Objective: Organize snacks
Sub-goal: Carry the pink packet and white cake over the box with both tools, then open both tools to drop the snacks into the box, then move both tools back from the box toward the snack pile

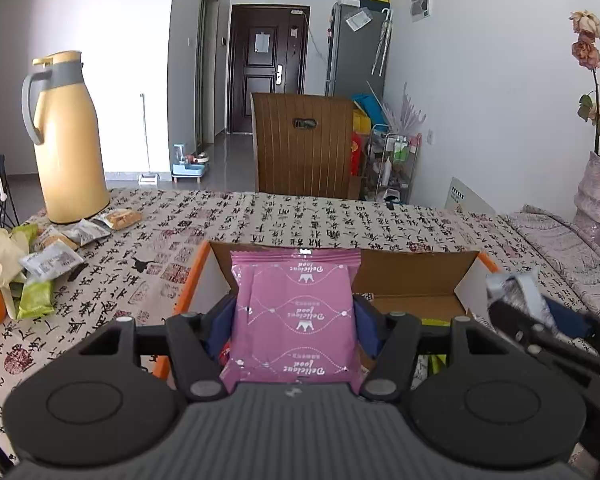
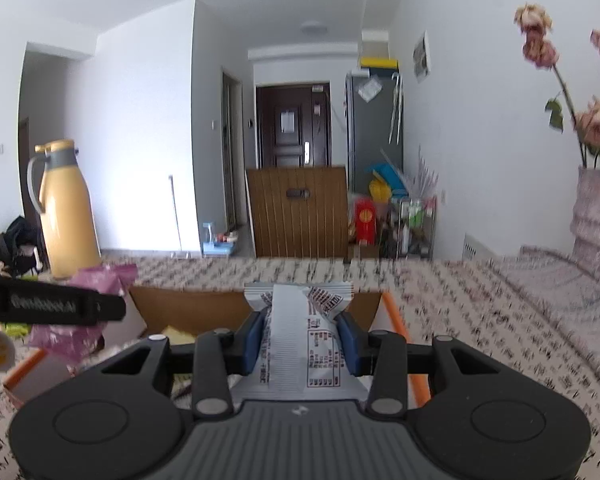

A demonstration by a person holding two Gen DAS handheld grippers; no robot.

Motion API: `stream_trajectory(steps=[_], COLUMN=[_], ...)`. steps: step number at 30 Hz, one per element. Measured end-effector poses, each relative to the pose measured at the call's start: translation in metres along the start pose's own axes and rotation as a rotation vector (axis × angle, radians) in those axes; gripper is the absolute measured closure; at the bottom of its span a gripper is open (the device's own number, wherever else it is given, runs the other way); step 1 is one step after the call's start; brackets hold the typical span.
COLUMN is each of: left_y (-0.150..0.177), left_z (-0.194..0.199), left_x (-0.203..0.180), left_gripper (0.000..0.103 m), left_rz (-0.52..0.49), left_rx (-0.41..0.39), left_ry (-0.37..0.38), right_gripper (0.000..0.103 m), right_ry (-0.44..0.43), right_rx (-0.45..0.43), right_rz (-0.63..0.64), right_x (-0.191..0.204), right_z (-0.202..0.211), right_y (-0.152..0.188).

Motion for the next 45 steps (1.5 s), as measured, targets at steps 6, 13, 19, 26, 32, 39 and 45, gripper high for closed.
stream_trajectory(steps=[6, 13, 19, 26, 32, 39, 45], left_y=[0.004, 0.002, 0.001, 0.001, 0.002, 0.001, -0.004], left_z=[-0.004, 0.008, 0.012, 0.009, 0.012, 0.015, 0.028], left_x=[0.0, 0.001, 0.003, 0.003, 0.004, 0.003, 0.0], left_gripper=[0.04, 0.015, 0.0, 0.0, 0.0, 0.0, 0.0], left_rz=[-0.008, -0.004, 0.022, 0.029, 0.031, 0.029, 0.011], left_rx=[0.012, -0.044, -0.068, -0.055, -0.06, -0.066, -0.079], left_ry=[0.004, 0.004, -0.011, -0.015, -0.013, -0.014, -0.024], right_gripper=[0.063, 0.027, 0.0, 0.0, 0.0, 0.0, 0.0], right_ry=[-0.011, -0.017, -0.007, -0.003, -0.003, -0.006, 0.008], right_rx=[0.033, 0.03, 0.018, 0.018, 0.018, 0.011, 0.001], right_rz=[-0.001, -0.016, -0.034, -0.039, -0.038, -0.031, -0.008], right_x=[-0.001, -0.005, -0.009, -0.009, -0.008, -0.008, -0.005], right_z=[-0.004, 0.001, 0.004, 0.003, 0.003, 0.005, 0.014], right_y=[0.007, 0.009, 0.01, 0.009, 0.009, 0.007, 0.002])
Point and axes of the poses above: each gripper's, at about its wrist camera, not at the fingertips, and z roughly against the way its jaws point, x to its left, y to its underside, the point moved 2 cm from there along -z, roughly the way its jaws point, and after that the axes turned 1 degree about x, right-handed, at the moved point
